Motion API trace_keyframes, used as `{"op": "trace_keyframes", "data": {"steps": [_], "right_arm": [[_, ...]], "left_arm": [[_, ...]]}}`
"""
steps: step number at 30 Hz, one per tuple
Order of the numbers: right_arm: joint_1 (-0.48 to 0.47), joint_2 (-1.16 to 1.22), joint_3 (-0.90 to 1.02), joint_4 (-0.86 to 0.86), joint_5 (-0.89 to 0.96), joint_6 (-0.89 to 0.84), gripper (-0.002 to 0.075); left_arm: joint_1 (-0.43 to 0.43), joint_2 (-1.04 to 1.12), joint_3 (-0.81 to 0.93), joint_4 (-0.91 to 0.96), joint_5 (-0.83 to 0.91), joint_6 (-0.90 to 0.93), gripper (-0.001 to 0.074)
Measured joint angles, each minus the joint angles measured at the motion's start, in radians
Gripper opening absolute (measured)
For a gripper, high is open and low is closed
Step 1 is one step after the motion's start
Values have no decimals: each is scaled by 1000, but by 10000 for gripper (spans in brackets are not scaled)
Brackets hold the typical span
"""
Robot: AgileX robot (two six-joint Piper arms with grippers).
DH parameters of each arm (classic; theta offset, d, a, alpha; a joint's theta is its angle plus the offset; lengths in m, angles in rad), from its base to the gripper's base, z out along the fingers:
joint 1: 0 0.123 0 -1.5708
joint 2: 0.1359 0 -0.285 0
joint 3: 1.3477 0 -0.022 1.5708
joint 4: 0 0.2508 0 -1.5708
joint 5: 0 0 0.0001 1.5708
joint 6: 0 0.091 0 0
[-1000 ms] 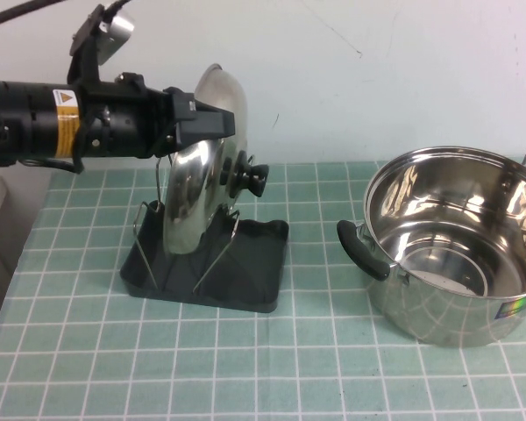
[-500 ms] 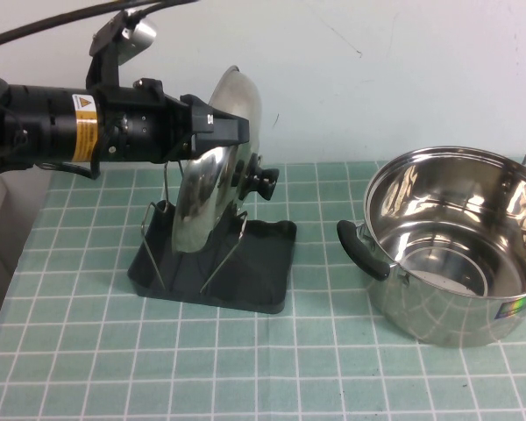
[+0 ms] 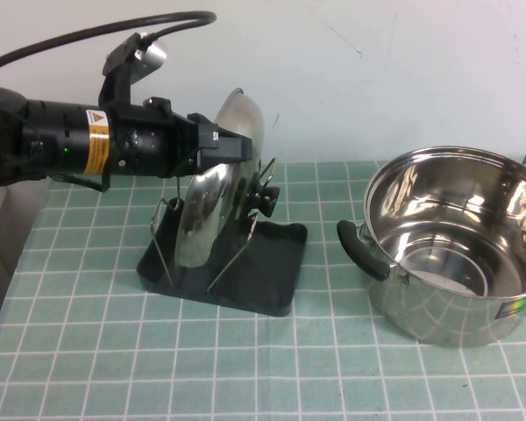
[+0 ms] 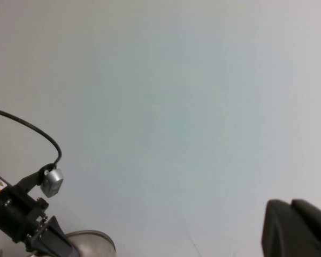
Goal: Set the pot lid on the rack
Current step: Place the pot lid on the pot rack
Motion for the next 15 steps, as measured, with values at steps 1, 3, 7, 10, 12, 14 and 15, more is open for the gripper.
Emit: {"op": "trace_keyframes", "data": {"steps": [1,3,7,10,12,14,15], "right_arm": [[0,0,0,0,0,0,-1],[0,0,0,0,0,0,-1],[0,0,0,0,0,-2,-1],[0,0,0,0,0,-2,-1],[0,0,0,0,0,-2,-1],[0,0,0,0,0,-2,-1],[0,0,0,1,0,-4,-1]], "left_arm": [[0,4,0,0,0,0,30],[0,11,0,0,0,0,30],[0,13,0,0,6,0,30],[0,13,0,0,17,2,51],[0,13,0,0,21,2,124],[0,13,0,0,23,2,242],[0,13,0,0,23,2,320]]}}
